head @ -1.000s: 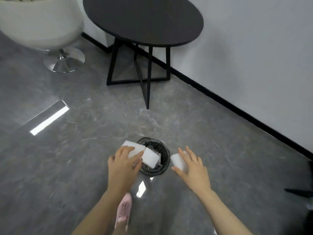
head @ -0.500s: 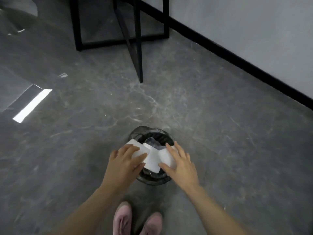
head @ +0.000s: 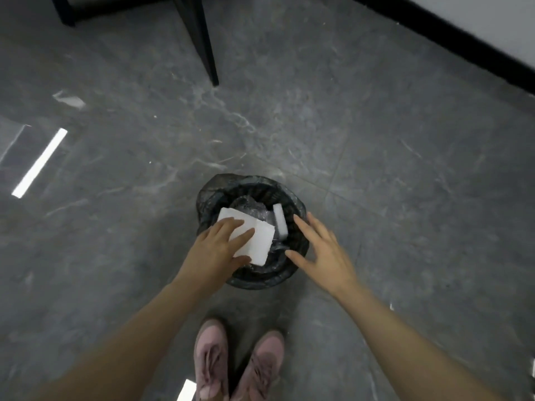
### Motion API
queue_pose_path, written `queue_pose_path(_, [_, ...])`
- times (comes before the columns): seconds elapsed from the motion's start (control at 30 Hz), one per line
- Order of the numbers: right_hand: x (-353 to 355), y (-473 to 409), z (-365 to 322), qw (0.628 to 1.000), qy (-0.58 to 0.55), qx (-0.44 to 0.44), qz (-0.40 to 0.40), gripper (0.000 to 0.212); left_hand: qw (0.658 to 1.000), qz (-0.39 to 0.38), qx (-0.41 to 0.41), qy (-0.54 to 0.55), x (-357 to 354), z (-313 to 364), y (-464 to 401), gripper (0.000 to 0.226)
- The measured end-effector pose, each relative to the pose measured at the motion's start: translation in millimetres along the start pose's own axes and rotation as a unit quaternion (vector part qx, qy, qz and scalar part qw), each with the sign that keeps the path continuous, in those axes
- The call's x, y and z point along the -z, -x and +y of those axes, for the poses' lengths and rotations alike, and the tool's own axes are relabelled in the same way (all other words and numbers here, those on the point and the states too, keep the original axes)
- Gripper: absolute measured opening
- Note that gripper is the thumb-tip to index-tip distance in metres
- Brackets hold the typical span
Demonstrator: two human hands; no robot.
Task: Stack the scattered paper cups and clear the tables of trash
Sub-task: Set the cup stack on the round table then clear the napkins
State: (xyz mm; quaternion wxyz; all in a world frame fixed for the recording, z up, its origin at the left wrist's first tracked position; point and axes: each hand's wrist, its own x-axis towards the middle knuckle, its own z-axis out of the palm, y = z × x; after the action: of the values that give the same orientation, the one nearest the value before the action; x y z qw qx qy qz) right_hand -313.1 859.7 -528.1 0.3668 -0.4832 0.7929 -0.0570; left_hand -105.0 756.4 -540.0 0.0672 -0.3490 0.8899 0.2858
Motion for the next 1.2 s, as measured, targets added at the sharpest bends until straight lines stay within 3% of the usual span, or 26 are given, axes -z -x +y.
queue_pose_path(0.23, [92,43,-33,0.998,0.049,-0.013,-0.022,0.062,0.998,-0.005,0.017,-0.054,82,62,-6,0.052])
queue_pose_path(0.57, [273,181,-94,0.990,0.114,-0.060,-0.053,0.060,0.993,0.001,-0.022,-0.115,263,215,19,0.035])
queue_pose_path(0.87, [387,364,-119,0.972,0.083,-0.200,0.088,0.061,0.975,0.022,-0.170,-0.143,373,356,76,0.042])
queue_pose_path(1.03, [390,483,-132,0.942,0.027,-0.300,0.146,0.060,0.945,0.003,-0.282,-0.165,394,431,123,0.043])
queue_pose_path(1.2, [359,600,-139,0.883,-0.040,-0.413,0.221,0.059,0.890,-0.031,-0.424,-0.166,381,513,179,0.045])
